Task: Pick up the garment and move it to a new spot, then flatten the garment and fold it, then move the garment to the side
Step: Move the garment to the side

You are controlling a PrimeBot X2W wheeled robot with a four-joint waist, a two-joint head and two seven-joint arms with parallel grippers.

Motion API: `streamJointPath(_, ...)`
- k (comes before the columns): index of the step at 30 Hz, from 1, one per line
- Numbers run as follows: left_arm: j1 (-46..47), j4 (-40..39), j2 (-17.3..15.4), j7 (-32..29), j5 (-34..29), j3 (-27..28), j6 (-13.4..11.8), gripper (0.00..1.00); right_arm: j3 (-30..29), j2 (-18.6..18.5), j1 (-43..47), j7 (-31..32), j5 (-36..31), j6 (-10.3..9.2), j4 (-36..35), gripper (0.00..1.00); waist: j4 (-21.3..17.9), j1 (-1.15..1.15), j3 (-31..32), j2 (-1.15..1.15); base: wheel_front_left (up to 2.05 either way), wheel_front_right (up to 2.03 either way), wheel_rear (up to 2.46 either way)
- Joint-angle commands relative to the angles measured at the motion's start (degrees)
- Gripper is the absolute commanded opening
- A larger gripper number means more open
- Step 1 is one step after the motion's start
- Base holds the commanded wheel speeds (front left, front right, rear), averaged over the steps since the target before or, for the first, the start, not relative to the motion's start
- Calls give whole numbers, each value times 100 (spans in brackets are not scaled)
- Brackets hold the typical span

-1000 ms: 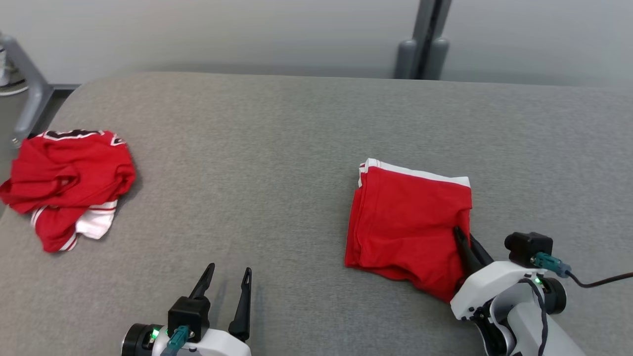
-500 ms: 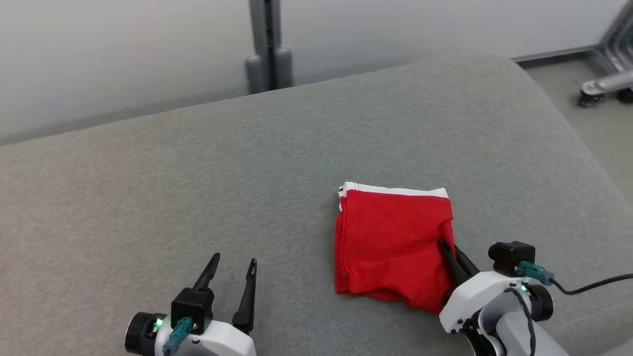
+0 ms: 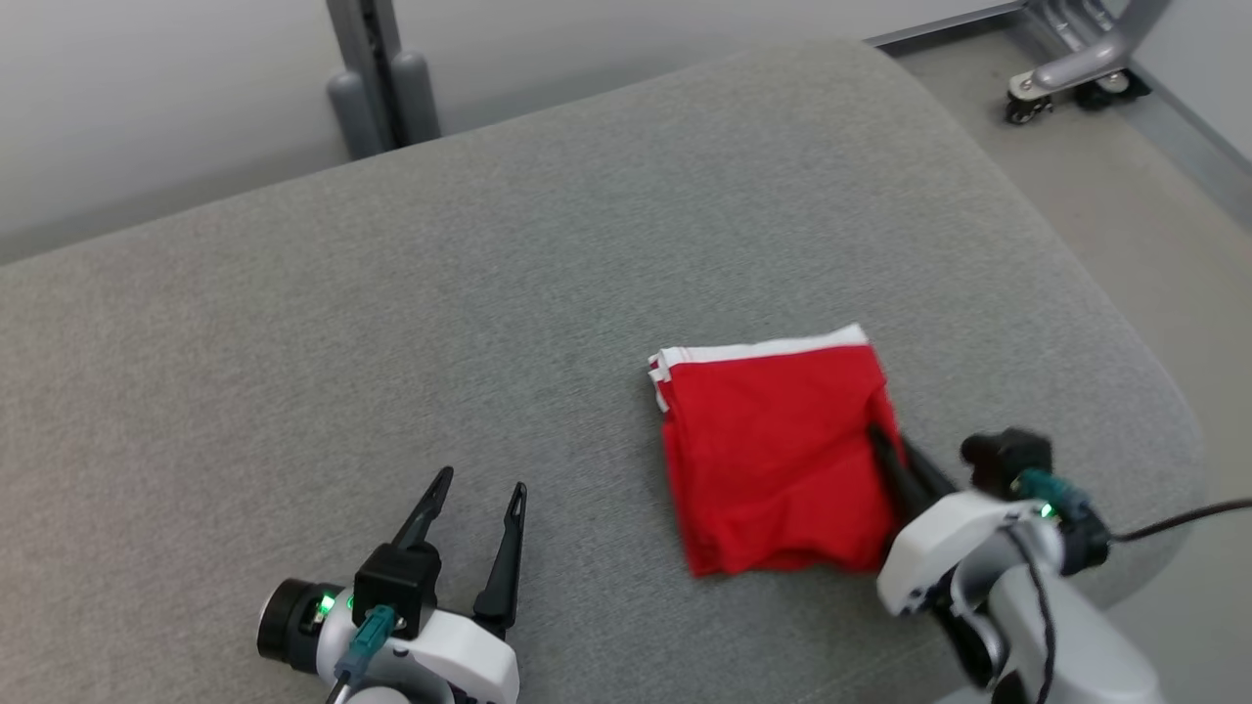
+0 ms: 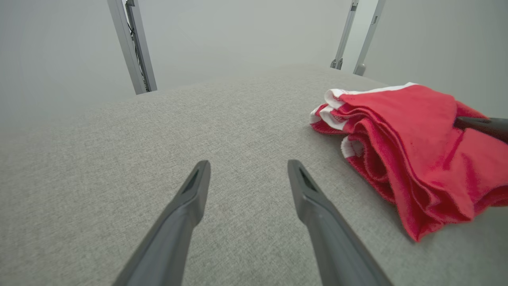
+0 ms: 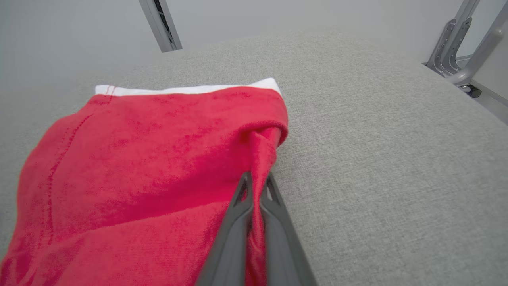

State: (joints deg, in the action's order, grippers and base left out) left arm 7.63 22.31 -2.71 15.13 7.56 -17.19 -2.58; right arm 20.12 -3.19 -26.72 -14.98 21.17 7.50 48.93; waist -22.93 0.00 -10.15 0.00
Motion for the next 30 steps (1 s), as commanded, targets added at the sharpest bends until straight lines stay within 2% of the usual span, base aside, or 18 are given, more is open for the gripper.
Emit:
streamJointPath(1, 168, -31, -36, 2, -106, 49, 23, 100, -140, -158, -250, -28, -185, -2, 18, 0, 231, 0, -210, 0, 0, 0, 0)
streamJointPath(6, 294, -43, -39, 2, -302, 90, 95, 100, -453, -483, -686, -29, -577, -2, 88, 0, 576, 0, -445, 0, 0, 0, 0)
streamJointPath(11, 450, -108, -71, 2, -475, 146, 148, 100, -1046, -924, -1248, -29, -1018, -2, 340, 0, 981, 0, -744, 0, 0, 0, 0)
streamJointPath(20, 648, -377, -64, 1, -623, 65, 218, 100, -2817, -1677, -1778, -28, -2021, -2, 1054, 0, 1519, 0, -999, 0, 0, 0, 0)
streamJointPath(27, 753, -511, -67, 1, -668, 54, 244, 100, -4051, -1851, -1913, -28, -3037, -3, 1176, 0, 1593, 0, -1099, 0, 0, 0, 0)
streamJointPath(28, 754, -517, -66, 1, -668, 48, 246, 100, -4215, -1833, -1918, -28, -3203, -2, 1161, 44, 1596, 0, -1106, 0, 0, 0, 0)
streamJointPath(29, 755, -507, -66, 1, -665, 49, 249, 100, -4409, -1802, -1929, -29, -3313, -3, 1125, 100, 1594, 0, -1108, 0, 0, 0, 0)
streamJointPath(30, 761, -500, -64, 1, -667, 46, 253, 100, -4593, -1744, -1945, -29, -3462, -2, 1042, 100, 1592, 0, -1103, 0, 0, 0, 0)
